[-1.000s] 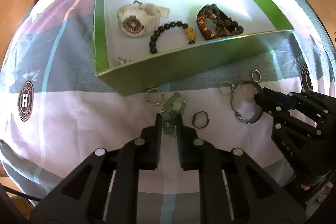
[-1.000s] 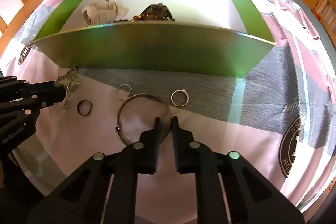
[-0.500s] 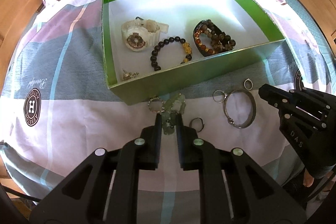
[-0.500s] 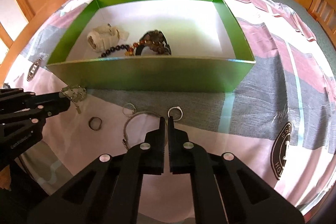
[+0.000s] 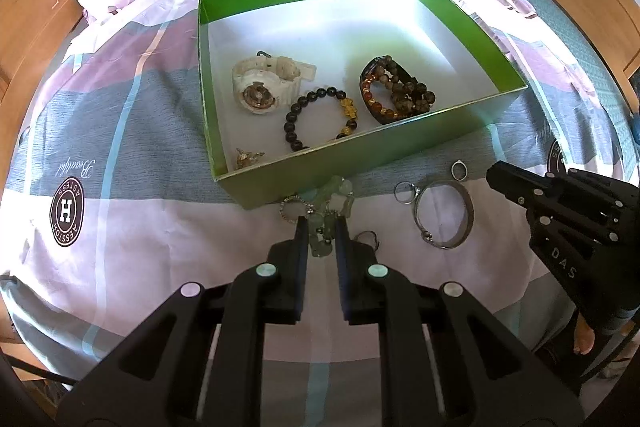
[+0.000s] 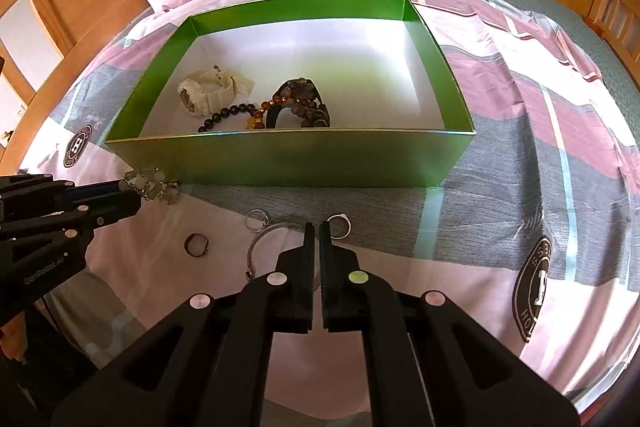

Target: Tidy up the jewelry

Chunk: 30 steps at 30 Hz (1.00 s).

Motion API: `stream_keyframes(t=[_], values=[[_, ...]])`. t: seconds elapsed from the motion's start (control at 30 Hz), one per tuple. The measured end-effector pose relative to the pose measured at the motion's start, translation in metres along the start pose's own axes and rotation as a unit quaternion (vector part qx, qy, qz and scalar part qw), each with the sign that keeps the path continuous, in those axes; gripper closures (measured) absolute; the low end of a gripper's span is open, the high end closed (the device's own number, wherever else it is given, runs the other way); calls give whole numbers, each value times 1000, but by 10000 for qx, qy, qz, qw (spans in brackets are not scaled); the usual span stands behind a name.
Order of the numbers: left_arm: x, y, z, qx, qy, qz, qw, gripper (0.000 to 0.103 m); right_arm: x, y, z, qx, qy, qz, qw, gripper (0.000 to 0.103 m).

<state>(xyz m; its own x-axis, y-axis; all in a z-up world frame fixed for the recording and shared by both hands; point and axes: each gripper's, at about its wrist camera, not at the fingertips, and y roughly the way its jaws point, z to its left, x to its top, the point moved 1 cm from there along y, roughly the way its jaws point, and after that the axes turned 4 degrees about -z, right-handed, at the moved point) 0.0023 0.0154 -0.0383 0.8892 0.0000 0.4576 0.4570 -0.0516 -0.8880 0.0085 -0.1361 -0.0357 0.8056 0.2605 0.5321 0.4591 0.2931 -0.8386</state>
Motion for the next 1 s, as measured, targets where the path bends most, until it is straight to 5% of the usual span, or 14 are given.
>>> stream_keyframes(t=[0.7, 0.83, 0.9, 1.0], values=[[24, -33, 15, -347, -250, -518, 9977, 89, 18, -35, 1, 363, 49, -509, 9980, 99], [25, -35, 19, -358, -313, -539, 9974, 90, 6, -2, 5, 312, -105, 251, 9991, 98], [23, -31, 19, -320, -300, -471, 9979, 90, -7, 24, 7, 47, -148, 698, 9974, 86], [21, -28, 17, -319, -281, -435, 9981, 90, -15, 40, 8, -187, -240, 840, 9960, 83]])
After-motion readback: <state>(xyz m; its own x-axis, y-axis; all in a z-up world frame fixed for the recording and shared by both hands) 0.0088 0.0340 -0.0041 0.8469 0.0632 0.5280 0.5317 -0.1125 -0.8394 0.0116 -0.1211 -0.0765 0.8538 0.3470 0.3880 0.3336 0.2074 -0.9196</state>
